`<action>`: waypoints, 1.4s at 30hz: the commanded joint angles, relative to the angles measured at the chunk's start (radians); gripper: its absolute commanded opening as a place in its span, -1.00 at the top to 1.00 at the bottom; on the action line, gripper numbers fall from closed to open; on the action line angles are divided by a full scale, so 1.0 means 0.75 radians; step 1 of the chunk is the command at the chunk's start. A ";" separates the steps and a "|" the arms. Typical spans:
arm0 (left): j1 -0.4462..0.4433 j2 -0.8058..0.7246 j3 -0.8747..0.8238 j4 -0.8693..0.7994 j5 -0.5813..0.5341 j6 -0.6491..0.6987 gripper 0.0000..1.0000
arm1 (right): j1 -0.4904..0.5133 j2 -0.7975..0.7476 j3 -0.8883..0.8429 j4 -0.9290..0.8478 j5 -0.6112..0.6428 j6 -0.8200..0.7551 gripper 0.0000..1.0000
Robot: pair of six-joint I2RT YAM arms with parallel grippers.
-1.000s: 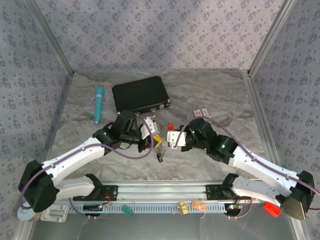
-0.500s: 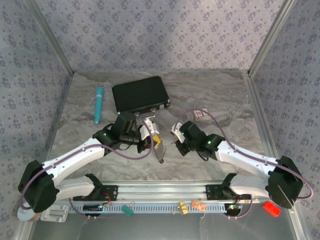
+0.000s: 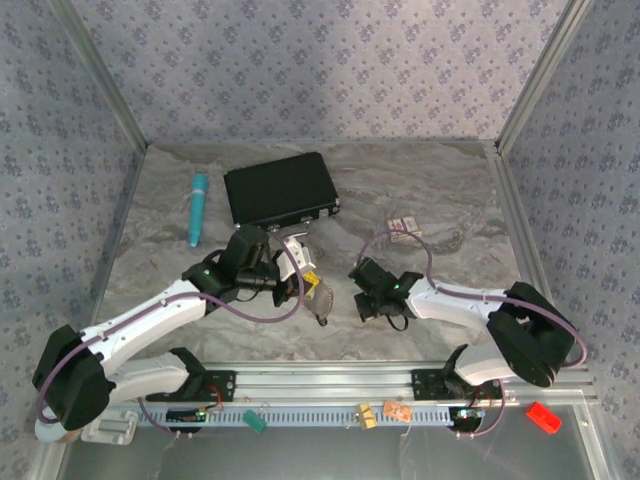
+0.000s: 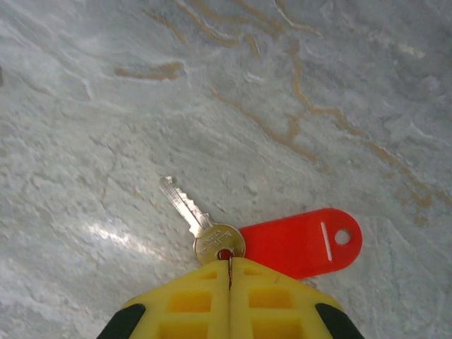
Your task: Put the keys on the keyring
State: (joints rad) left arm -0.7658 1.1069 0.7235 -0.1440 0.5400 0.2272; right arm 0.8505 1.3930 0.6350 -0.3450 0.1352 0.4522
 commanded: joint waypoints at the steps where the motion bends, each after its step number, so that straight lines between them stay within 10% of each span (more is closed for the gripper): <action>1: 0.004 -0.022 -0.017 0.016 -0.005 0.026 1.00 | -0.012 0.079 0.021 -0.036 -0.032 0.084 1.00; 14: 0.002 -0.025 -0.020 0.015 -0.015 0.028 1.00 | -0.005 0.085 0.061 -0.079 -0.037 0.099 0.52; 42: 0.001 -0.018 -0.016 0.014 -0.016 0.029 1.00 | 0.018 0.037 0.134 -0.185 0.069 0.122 0.59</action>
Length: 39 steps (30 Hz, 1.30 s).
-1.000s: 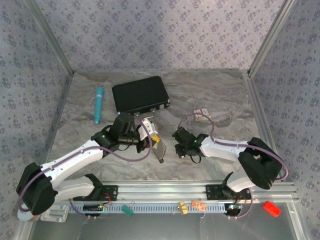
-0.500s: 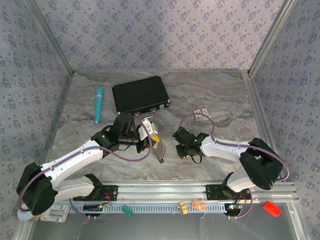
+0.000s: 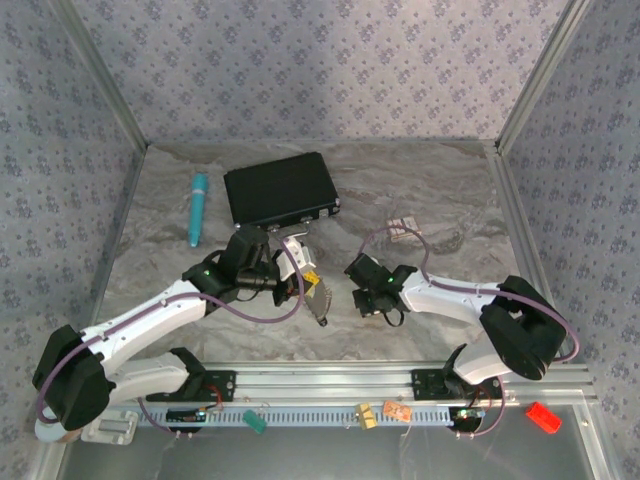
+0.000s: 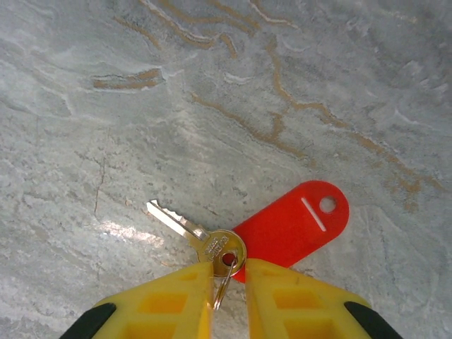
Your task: Put the keys on the keyring
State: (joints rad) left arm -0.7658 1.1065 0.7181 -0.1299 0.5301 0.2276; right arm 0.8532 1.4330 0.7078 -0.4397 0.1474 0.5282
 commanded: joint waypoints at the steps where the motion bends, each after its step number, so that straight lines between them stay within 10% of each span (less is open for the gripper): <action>1: 0.002 -0.015 -0.010 -0.004 -0.002 0.029 1.00 | 0.015 -0.016 0.040 -0.061 0.056 0.022 0.57; 39: 0.002 -0.021 -0.008 -0.014 -0.005 0.036 1.00 | 0.028 0.053 0.060 -0.089 0.054 0.032 0.84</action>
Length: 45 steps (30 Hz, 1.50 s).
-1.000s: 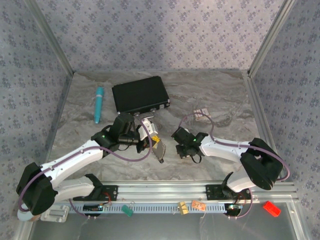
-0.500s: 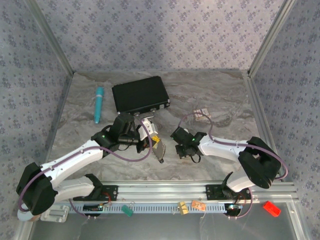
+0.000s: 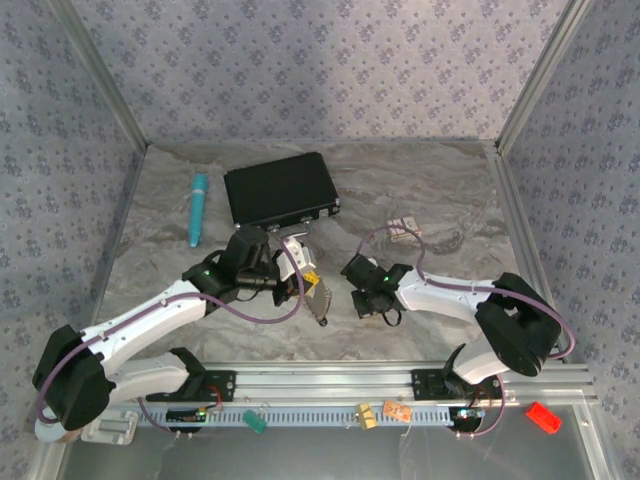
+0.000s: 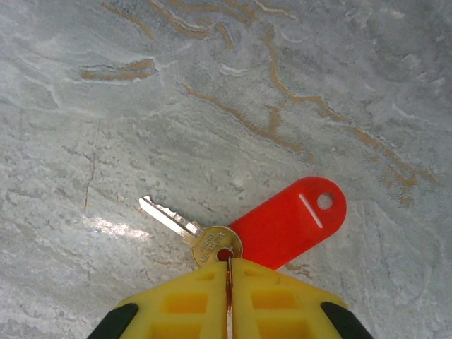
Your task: Put the keys on the keyring
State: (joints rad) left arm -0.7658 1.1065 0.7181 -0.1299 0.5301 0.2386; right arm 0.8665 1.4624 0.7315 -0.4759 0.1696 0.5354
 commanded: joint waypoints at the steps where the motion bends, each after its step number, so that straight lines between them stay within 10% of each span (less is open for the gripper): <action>1: 0.001 -0.021 -0.007 -0.014 -0.005 0.021 1.00 | 0.010 0.014 0.033 -0.042 0.024 0.022 0.87; 13: 0.003 -0.021 -0.009 -0.008 -0.013 0.022 1.00 | 0.037 -0.167 0.034 -0.045 0.092 -0.099 1.00; 31: 0.005 -0.059 0.023 -0.018 0.068 -0.111 1.00 | 0.006 -0.829 -0.103 0.257 -0.347 -1.391 1.00; 39: 0.004 -0.048 0.022 -0.012 0.168 -0.119 1.00 | 0.038 -0.787 -0.057 0.220 -0.371 -1.494 1.00; 45: 0.003 -0.026 0.028 -0.004 0.236 -0.123 1.00 | 0.087 -0.679 -0.010 0.295 -0.083 -1.405 1.00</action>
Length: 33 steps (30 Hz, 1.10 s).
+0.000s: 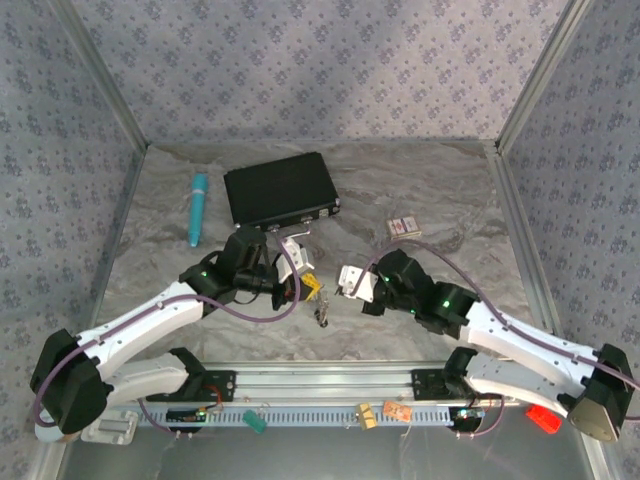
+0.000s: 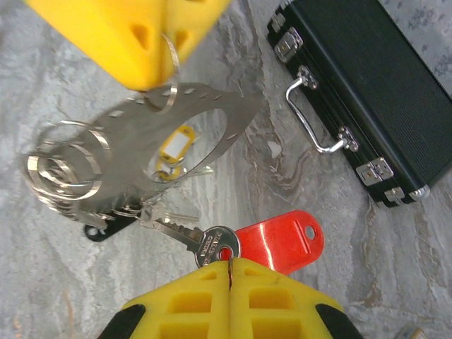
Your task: Put the keys on the keyring
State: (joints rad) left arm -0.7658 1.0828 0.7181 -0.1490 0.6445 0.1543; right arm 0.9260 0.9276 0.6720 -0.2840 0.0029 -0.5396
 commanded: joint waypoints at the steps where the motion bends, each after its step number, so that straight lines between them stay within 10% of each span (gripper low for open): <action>1: 0.004 0.009 0.027 0.023 0.071 -0.010 1.00 | 0.012 0.051 0.077 0.047 0.130 0.052 1.00; 25: 0.004 0.048 0.024 0.042 -0.090 -0.017 1.00 | 0.011 0.072 0.025 0.272 -0.431 0.573 1.00; 33: 0.004 0.025 0.022 0.023 -0.053 -0.016 1.00 | -0.004 0.043 0.014 0.220 -0.217 0.444 1.00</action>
State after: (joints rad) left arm -0.7650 1.1152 0.7185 -0.1307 0.5762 0.1371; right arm 0.9268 0.9867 0.6849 -0.1059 -0.2310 -0.1543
